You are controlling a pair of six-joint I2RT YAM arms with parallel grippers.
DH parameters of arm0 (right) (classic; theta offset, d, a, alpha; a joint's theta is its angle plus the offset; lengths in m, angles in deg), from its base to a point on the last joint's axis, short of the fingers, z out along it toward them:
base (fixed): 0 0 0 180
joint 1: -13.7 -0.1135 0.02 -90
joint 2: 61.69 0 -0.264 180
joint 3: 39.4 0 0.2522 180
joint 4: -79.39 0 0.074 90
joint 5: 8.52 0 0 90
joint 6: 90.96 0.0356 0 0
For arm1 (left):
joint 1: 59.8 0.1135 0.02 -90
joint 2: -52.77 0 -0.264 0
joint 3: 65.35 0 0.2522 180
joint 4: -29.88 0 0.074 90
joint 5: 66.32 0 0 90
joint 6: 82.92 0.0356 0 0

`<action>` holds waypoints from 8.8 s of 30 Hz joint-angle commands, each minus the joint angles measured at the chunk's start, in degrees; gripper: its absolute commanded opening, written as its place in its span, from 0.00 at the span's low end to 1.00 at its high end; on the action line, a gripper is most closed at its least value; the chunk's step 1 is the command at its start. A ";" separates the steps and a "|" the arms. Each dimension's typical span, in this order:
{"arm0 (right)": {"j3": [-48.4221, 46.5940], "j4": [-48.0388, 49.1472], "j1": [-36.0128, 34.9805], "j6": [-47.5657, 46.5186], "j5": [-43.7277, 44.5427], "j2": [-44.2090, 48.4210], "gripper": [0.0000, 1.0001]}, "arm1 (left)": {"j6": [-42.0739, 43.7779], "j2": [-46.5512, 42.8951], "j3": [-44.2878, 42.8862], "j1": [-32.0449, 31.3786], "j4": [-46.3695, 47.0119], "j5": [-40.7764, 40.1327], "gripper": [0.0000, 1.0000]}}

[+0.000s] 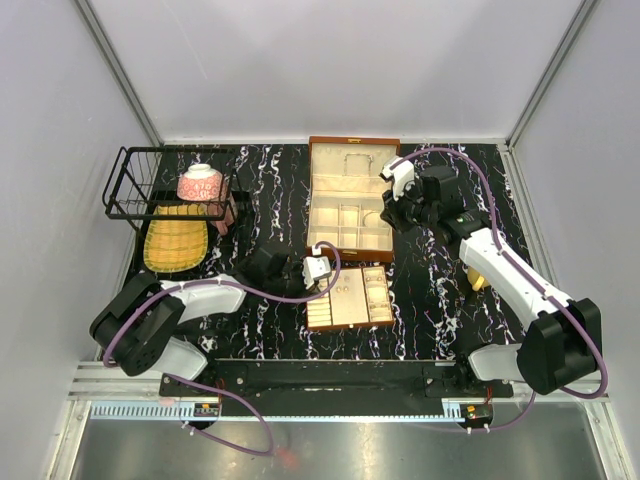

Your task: Organize the mixed jewelry

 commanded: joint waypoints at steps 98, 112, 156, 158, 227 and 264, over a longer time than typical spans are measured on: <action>-1.01 1.88 0.40 -1.33 0.54 -0.22 0.26 | -4.38 0.75 -4.39 -7.82 -2.30 -8.83 0.28; -0.84 1.97 0.40 -1.33 0.45 -0.39 0.26 | -4.64 0.58 -6.06 -7.82 -2.74 -7.16 0.29; 0.83 2.41 0.40 -1.68 1.06 0.58 0.26 | -5.52 4.62 -7.38 -7.82 -3.36 -4.71 0.02; 0.83 2.41 0.31 -1.68 1.24 0.57 0.26 | -5.52 4.71 -7.29 -7.82 -3.53 -4.53 0.01; 1.98 1.00 0.40 -6.60 5.72 2.16 0.27 | -1.92 2.51 -4.30 -8.44 -5.73 -1.01 0.29; 8.03 -35.04 -16.37 -24.71 4.31 3.92 0.53 | -15.54 -4.17 -28.38 17.75 -19.97 6.55 0.45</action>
